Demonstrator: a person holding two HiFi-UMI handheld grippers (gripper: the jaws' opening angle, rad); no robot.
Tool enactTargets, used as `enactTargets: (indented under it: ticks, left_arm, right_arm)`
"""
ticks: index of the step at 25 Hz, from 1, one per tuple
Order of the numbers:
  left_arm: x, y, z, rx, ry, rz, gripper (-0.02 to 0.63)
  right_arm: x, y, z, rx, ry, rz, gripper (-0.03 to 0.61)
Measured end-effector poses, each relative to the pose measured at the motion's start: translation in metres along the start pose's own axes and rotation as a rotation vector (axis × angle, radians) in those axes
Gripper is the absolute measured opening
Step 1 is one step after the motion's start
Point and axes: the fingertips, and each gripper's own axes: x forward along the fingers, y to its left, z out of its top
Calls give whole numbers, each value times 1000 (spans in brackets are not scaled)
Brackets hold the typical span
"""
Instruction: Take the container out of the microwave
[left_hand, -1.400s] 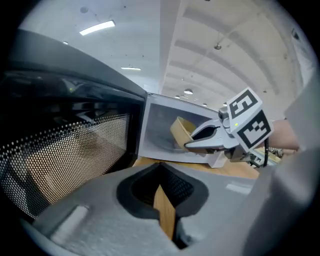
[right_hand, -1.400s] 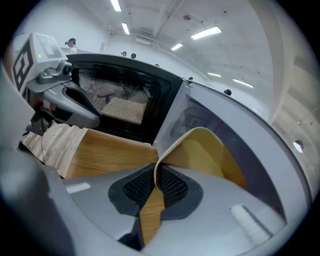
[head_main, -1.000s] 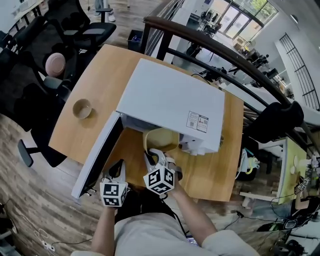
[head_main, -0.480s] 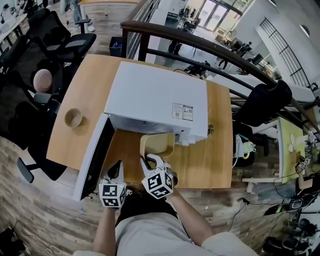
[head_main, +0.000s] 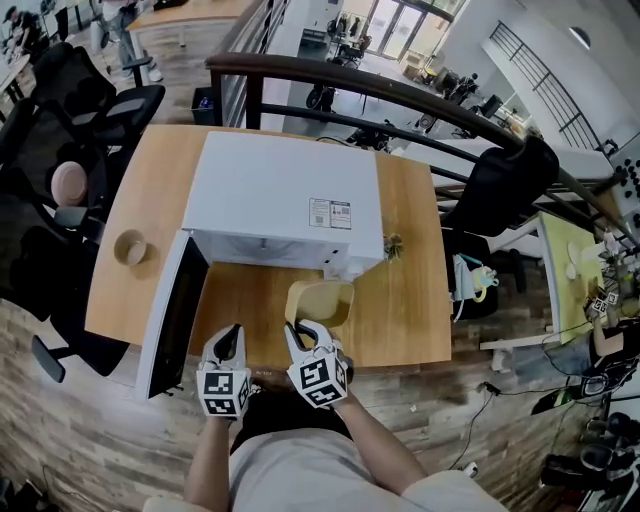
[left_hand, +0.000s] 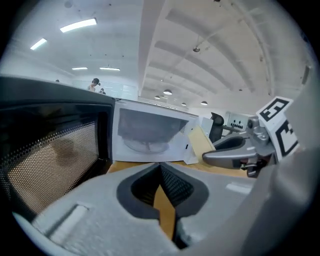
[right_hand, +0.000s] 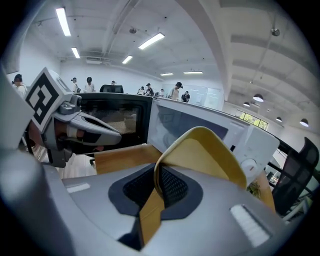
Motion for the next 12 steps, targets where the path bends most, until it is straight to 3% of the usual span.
enactTargets:
  ticks: [12]
  left_arm:
    - [-3,-84,15,42,-24,-35,3]
  right_arm:
    - [-70,-40,-35,129,-77,-86,31]
